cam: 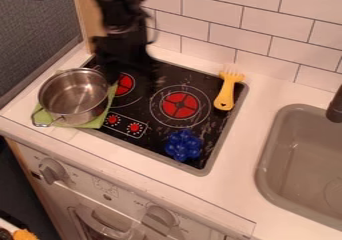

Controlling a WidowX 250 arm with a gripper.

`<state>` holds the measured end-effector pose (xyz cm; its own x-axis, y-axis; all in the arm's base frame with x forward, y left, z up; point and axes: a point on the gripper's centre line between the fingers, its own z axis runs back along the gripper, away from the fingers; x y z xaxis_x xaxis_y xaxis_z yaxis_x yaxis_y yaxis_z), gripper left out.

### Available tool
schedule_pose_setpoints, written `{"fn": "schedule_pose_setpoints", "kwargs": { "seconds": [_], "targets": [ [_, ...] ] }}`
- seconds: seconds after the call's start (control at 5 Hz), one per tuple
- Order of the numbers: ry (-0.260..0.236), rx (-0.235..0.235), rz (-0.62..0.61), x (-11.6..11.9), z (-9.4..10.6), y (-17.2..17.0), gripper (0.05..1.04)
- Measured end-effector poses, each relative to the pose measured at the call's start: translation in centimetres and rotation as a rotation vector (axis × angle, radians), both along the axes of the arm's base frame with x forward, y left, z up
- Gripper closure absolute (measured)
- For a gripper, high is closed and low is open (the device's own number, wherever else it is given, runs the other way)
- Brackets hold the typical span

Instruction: Move the yellow brush to the upper left burner

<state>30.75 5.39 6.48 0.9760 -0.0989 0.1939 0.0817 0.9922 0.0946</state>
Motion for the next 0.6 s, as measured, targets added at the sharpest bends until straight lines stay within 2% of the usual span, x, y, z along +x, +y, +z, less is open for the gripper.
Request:
{"fn": "schedule_pose_setpoints", "kwargs": {
  "seconds": [0.2, 0.4, 0.6],
  "targets": [
    [-0.008, -0.013, 0.025, 4.2, 0.3, -2.0, 0.083],
    [-0.014, -0.043, 0.016, 8.2, 0.1, -5.8, 0.083],
    [-0.026, -0.069, 0.020, 11.1, -0.4, -8.6, 0.083]
  ]
}}
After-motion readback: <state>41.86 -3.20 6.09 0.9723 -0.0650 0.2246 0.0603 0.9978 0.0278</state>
